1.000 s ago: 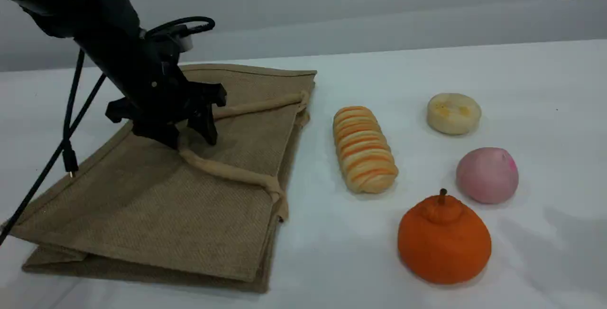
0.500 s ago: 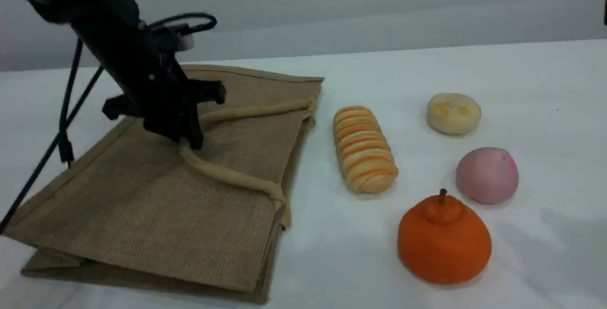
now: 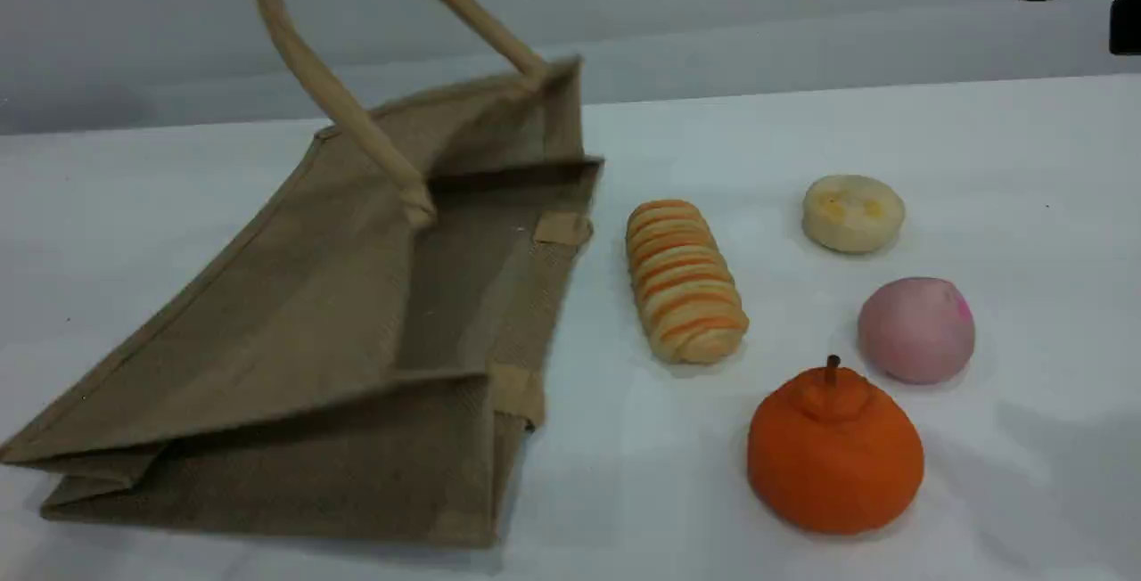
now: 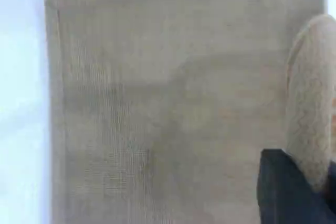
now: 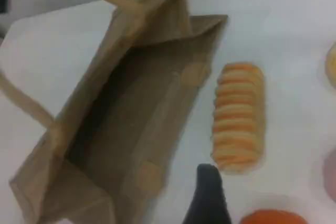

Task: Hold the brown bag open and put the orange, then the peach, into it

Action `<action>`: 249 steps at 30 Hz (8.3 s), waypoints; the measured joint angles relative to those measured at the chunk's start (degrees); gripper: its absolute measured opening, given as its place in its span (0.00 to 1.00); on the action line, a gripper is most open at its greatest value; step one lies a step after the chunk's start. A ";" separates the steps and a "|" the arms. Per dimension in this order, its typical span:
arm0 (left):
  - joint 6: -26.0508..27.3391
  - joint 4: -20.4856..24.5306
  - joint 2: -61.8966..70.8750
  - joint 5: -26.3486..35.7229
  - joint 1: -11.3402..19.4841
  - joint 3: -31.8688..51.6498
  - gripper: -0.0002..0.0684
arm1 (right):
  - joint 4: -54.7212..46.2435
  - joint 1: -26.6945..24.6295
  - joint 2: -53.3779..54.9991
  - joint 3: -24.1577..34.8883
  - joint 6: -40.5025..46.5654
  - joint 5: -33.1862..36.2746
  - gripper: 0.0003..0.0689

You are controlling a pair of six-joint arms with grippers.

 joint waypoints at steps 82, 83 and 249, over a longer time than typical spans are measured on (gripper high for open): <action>17.61 -13.95 -11.68 17.35 0.00 -2.58 0.12 | 18.52 19.62 45.09 -6.45 -26.72 -10.25 0.70; 17.61 -13.95 -11.68 17.35 0.00 -2.58 0.12 | 18.58 19.62 45.53 -6.45 -26.72 -10.25 0.68; 15.90 -14.40 -11.68 17.47 0.00 -2.58 0.12 | -35.52 13.20 49.66 -19.37 25.76 -29.74 0.63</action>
